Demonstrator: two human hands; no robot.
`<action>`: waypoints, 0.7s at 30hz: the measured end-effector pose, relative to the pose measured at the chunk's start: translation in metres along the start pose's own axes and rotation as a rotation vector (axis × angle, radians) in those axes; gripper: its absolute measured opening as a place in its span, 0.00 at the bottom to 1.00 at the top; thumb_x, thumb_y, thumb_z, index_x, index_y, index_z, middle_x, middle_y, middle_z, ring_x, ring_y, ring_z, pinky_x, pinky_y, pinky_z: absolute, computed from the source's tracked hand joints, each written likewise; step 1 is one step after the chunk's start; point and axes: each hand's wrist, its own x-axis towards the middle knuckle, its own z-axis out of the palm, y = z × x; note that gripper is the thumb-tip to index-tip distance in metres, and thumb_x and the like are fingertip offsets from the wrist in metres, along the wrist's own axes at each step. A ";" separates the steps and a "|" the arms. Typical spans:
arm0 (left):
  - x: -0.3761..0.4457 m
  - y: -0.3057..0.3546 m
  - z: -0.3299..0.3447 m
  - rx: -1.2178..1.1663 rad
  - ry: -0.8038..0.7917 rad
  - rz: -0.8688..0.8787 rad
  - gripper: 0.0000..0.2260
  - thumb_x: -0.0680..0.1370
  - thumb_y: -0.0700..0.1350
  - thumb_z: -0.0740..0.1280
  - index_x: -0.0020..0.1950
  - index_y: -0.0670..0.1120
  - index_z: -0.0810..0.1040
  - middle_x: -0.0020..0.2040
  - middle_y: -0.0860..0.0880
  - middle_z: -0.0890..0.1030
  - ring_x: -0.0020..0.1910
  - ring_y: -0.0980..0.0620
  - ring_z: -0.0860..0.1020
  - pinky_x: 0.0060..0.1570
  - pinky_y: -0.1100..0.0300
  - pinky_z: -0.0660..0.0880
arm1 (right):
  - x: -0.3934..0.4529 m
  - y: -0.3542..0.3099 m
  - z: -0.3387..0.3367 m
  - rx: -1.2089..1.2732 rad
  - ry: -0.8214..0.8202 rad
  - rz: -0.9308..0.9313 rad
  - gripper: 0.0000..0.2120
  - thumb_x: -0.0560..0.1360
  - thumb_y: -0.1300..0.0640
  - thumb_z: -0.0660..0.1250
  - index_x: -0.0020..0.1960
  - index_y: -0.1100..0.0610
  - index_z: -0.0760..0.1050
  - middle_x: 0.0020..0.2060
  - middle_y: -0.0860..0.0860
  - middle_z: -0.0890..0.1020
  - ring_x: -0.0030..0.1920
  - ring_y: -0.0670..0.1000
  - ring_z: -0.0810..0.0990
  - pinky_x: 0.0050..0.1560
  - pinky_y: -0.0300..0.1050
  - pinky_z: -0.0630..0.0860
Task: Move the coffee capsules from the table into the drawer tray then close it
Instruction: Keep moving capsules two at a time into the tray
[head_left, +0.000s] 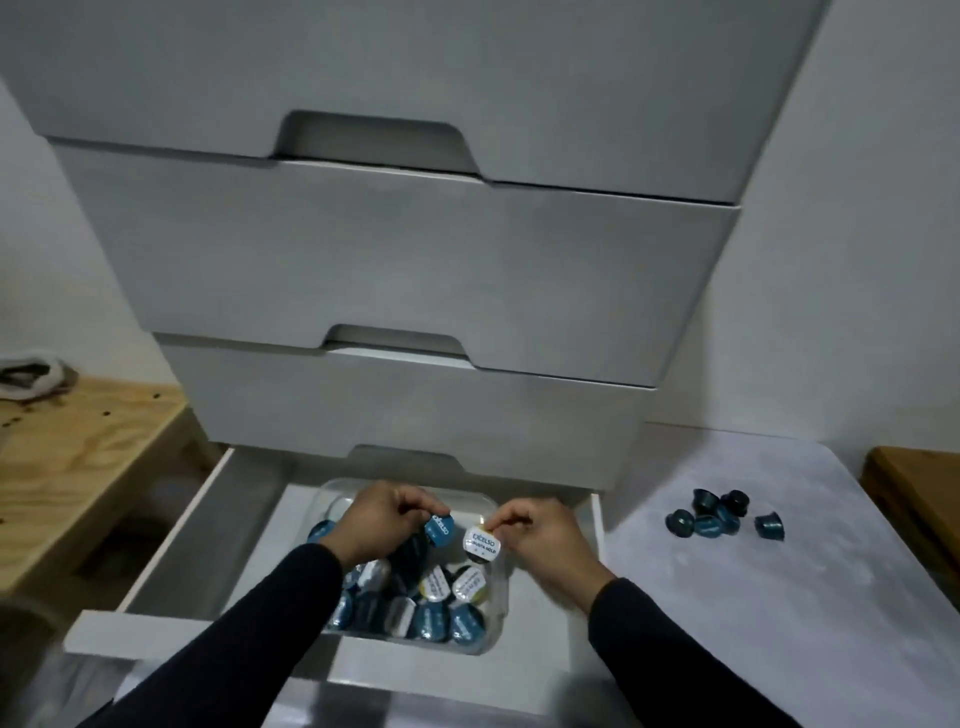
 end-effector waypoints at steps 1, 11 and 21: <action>0.007 -0.005 -0.002 -0.002 -0.024 -0.002 0.14 0.76 0.38 0.65 0.40 0.56 0.82 0.38 0.60 0.82 0.37 0.65 0.78 0.35 0.77 0.69 | 0.005 0.001 0.006 -0.009 0.011 0.023 0.06 0.70 0.63 0.68 0.39 0.54 0.82 0.38 0.50 0.85 0.38 0.45 0.80 0.46 0.45 0.78; 0.057 -0.031 0.001 0.005 -0.216 -0.034 0.12 0.78 0.37 0.61 0.47 0.49 0.83 0.43 0.52 0.82 0.36 0.61 0.76 0.35 0.73 0.72 | 0.039 0.004 0.036 -0.167 0.075 0.147 0.07 0.72 0.63 0.68 0.40 0.53 0.82 0.37 0.48 0.83 0.38 0.43 0.80 0.42 0.32 0.75; 0.072 -0.050 0.007 0.026 -0.330 -0.039 0.12 0.76 0.36 0.64 0.46 0.49 0.84 0.51 0.51 0.84 0.49 0.57 0.80 0.41 0.72 0.74 | 0.058 0.006 0.048 -0.427 -0.040 0.070 0.09 0.68 0.65 0.63 0.39 0.60 0.82 0.37 0.55 0.85 0.33 0.47 0.76 0.30 0.27 0.65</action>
